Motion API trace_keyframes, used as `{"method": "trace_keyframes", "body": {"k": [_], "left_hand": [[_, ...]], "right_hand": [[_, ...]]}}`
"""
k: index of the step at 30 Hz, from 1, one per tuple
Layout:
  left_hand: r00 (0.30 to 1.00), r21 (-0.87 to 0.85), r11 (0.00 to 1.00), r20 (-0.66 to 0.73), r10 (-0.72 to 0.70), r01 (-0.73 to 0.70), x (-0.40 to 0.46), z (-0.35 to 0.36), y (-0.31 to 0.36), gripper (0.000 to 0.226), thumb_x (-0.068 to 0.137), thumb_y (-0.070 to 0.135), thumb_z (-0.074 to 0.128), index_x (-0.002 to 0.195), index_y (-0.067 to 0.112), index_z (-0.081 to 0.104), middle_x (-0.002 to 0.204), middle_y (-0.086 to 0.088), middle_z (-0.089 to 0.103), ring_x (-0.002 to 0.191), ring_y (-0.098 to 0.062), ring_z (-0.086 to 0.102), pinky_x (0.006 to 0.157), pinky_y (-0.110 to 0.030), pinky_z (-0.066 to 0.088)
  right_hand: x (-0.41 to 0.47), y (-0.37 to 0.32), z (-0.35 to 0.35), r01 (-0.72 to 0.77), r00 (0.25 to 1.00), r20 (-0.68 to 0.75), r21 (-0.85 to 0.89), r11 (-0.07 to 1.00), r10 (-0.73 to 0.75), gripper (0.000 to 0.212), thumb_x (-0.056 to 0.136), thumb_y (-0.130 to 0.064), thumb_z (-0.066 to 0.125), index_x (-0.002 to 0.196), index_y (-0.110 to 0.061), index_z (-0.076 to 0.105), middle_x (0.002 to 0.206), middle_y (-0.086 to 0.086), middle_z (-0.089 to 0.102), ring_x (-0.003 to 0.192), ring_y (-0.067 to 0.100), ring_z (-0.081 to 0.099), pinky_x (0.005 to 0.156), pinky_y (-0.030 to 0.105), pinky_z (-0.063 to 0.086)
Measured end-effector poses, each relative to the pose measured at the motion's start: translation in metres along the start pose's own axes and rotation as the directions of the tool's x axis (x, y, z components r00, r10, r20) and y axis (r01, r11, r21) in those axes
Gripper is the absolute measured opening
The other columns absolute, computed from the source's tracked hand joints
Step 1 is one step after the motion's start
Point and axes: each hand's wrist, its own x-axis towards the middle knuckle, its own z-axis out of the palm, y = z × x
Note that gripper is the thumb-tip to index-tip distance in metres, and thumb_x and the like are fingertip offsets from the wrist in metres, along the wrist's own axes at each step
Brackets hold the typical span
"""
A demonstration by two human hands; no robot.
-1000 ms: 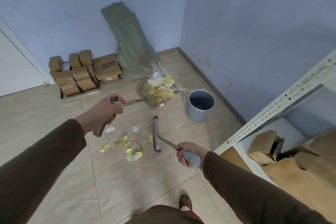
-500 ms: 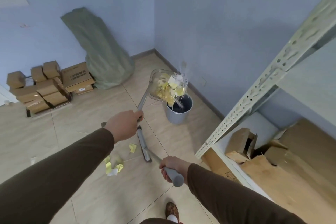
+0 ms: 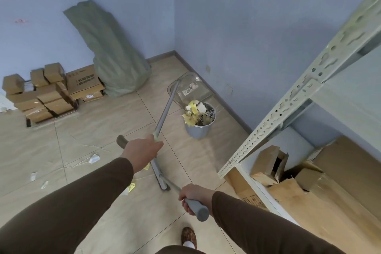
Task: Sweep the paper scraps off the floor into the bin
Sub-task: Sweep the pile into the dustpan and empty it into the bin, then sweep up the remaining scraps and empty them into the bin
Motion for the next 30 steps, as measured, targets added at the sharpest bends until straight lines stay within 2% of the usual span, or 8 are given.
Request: {"method": "trace_keyframes", "body": {"k": [2,5,9,14,20,25,27,30], "left_hand": [[1.000,0.044,0.999,-0.003,0.003,-0.003,-0.004,-0.002,-0.005,0.043,0.087,0.002,0.059,0.122,0.020,0.043,0.108,-0.008,0.049,0.057,-0.023,0.049,0.041,-0.033,0.030],[1.000,0.081,0.997,-0.006,-0.003,0.003,-0.010,-0.002,-0.014,0.041,0.087,0.001,0.057,0.121,0.019,0.042,0.108,-0.008,0.048,0.051,-0.021,0.044,0.040,-0.032,0.028],[1.000,0.068,0.998,-0.012,-0.009,0.010,-0.018,0.006,-0.023,0.040,0.088,0.005,0.058,0.120,0.022,0.040,0.106,-0.006,0.047,0.051,-0.020,0.047,0.045,-0.034,0.043],[0.998,-0.041,0.998,-0.046,-0.045,0.043,-0.020,0.007,-0.027,0.042,0.088,0.009,0.056,0.122,0.027,0.039,0.103,-0.002,0.046,0.051,-0.016,0.044,0.044,-0.033,0.040],[0.971,-0.275,0.944,-0.102,-0.216,0.181,-0.020,-0.004,-0.027,0.036,0.090,0.010,0.051,0.116,0.034,0.046,0.092,0.005,0.050,0.059,-0.016,0.053,0.050,-0.031,0.043],[0.894,-0.547,0.780,-0.119,-0.431,0.303,-0.012,-0.005,-0.037,0.027,0.089,0.014,0.050,0.107,0.034,0.052,0.085,0.003,0.059,0.067,-0.019,0.058,0.063,-0.037,0.054],[0.854,-0.664,0.659,-0.058,-0.517,0.353,-0.010,-0.008,-0.045,0.028,0.085,0.011,0.052,0.103,0.032,0.053,0.082,0.000,0.062,0.068,-0.019,0.057,0.061,-0.035,0.049],[0.770,-0.822,0.403,0.067,-0.634,0.403,-0.005,-0.012,-0.069,0.026,0.082,0.008,0.052,0.100,0.026,0.056,0.083,-0.003,0.062,0.068,-0.022,0.058,0.057,-0.031,0.042]], "right_hand": [[0.001,-0.001,0.000,0.012,1.000,0.012,-0.033,0.999,-0.011,0.006,0.093,-0.012,0.049,0.088,-0.008,0.049,0.063,0.003,0.051,0.043,0.006,0.048,0.039,0.017,0.044],[0.003,-0.004,0.000,0.011,0.999,0.032,-0.051,0.999,-0.010,0.004,0.092,-0.011,0.050,0.093,-0.008,0.049,0.063,0.003,0.052,0.047,0.007,0.048,0.039,0.017,0.044],[0.002,-0.011,0.000,0.031,0.998,0.051,-0.091,0.995,-0.026,0.011,0.093,-0.012,0.049,0.103,-0.007,0.047,0.066,0.003,0.051,0.048,0.007,0.048,0.039,0.017,0.043],[0.005,-0.021,-0.002,0.005,0.998,0.063,-0.098,0.995,0.002,0.008,0.092,-0.013,0.051,0.098,-0.007,0.049,0.065,0.002,0.053,0.045,0.007,0.049,0.038,0.018,0.043],[0.000,-0.041,-0.021,-0.012,0.993,0.113,-0.034,0.999,0.016,0.016,0.094,-0.014,0.049,0.080,-0.011,0.043,0.061,-0.001,0.048,0.040,0.005,0.045,0.035,0.014,0.039],[-0.004,-0.061,-0.036,-0.025,0.993,0.118,0.065,0.998,0.017,0.018,0.094,-0.015,0.049,0.077,-0.011,0.042,0.057,0.000,0.047,0.036,0.004,0.046,0.031,0.015,0.037],[-0.004,-0.069,-0.043,-0.032,0.993,0.117,0.111,0.993,0.018,0.017,0.093,-0.015,0.050,0.078,-0.011,0.043,0.058,0.000,0.048,0.038,0.005,0.046,0.032,0.015,0.038],[-0.001,-0.080,-0.049,-0.041,0.993,0.117,0.186,0.982,0.019,0.014,0.091,-0.015,0.053,0.081,-0.009,0.045,0.059,0.002,0.049,0.039,0.007,0.047,0.031,0.017,0.041]]}}
